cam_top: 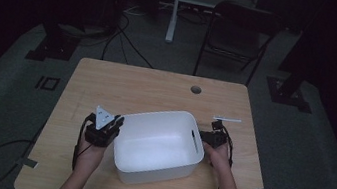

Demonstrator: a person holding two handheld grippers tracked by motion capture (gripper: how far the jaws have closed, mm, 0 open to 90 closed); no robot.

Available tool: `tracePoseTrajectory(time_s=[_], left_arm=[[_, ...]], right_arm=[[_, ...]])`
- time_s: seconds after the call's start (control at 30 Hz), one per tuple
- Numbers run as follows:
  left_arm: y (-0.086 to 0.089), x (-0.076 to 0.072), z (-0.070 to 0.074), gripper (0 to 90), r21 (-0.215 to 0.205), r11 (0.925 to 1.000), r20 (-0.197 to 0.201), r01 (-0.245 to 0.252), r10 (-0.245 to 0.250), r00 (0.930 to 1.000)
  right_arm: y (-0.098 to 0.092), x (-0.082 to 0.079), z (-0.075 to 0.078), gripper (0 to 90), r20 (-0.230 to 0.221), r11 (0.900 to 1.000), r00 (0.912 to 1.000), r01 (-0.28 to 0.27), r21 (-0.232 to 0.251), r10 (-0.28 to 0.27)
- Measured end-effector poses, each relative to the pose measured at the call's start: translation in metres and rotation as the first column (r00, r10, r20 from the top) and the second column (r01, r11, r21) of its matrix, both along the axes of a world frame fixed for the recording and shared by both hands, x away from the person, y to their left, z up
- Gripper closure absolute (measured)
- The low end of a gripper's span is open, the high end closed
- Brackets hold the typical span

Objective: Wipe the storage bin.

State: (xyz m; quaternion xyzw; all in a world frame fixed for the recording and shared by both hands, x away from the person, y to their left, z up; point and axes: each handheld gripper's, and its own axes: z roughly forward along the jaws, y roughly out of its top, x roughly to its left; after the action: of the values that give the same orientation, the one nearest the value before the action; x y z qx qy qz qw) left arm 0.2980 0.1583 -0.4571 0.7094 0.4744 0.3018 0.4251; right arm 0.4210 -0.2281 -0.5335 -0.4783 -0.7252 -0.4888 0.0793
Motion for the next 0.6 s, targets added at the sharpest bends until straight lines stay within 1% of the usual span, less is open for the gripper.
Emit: tracePoseTrajectory(time_s=[0.03,0.13,0.2,0.23,0.3,0.37,0.4,0.43,0.5,0.53,0.57,0.6], left_arm=[[0.0,0.0,0.0,80.1,-0.002,1.0,0.0,0.0,0.0,1.0],[0.001,0.0,0.0,80.1,0.0,1.0,0.0,0.006,-0.006,1.0],[0.002,0.0,0.0,80.0,-0.007,0.9999,0.002,0.015,-0.015,0.9999],[0.003,0.0,0.0,80.0,-0.006,0.9998,0.002,0.019,-0.019,0.9998],[0.004,0.001,0.0,80.0,-0.007,0.9996,0.0,0.027,-0.027,0.9996],[0.004,0.002,0.001,79.5,0.006,0.9992,-0.002,0.04,-0.04,0.9992],[0.005,0.002,0.001,79.2,-0.003,0.9988,-0.006,0.049,-0.049,0.9988],[0.007,0.003,0.001,78.2,-0.025,0.9975,-0.013,0.065,-0.066,0.9978],[0.01,0.005,0.002,72.3,-0.048,0.9947,-0.014,0.091,-0.092,0.9957],[0.01,0.005,0.003,69.3,-0.05,0.9929,0.0,0.108,-0.108,0.9941],[0.011,0.005,0.004,65.6,-0.046,0.9924,0.006,0.114,-0.114,0.9935],[0.012,0.005,0.006,62.2,-0.058,0.99,0.02,0.128,-0.127,0.9916]], right_arm=[[0.0,0.001,-0.002,85.3,-0.009,1.0,1.0,0.001,0.0,-0.001],[0.002,0.003,-0.007,85.2,-0.014,1.0,0.9999,0.007,-0.005,-0.007],[0.003,0.004,-0.009,85.1,-0.02,1.0,0.9997,0.017,-0.005,-0.017],[0.003,0.003,-0.009,85.0,-0.013,1.0,0.9998,0.018,-0.012,-0.018],[0.001,0.002,-0.006,85.0,0.002,1.0,0.9995,0.031,-0.002,-0.031],[-0.003,0.0,0.0,85.0,0.017,0.999,0.999,0.042,0.003,-0.042],[-0.005,-0.002,0.004,84.9,0.026,0.999,0.9986,0.045,0.004,-0.045],[-0.007,-0.004,0.007,84.9,0.035,0.999,0.9982,0.048,0.003,-0.048],[-0.012,-0.009,0.013,84.9,0.055,0.998,0.997,0.055,0.002,-0.055],[-0.015,-0.011,0.016,84.9,0.065,0.998,0.9961,0.059,0.004,-0.059],[-0.019,-0.015,0.019,84.9,0.072,0.998,0.9952,0.065,0.011,-0.066],[-0.021,-0.017,0.02,84.9,0.076,0.997,0.9946,0.07,0.016,-0.071]])
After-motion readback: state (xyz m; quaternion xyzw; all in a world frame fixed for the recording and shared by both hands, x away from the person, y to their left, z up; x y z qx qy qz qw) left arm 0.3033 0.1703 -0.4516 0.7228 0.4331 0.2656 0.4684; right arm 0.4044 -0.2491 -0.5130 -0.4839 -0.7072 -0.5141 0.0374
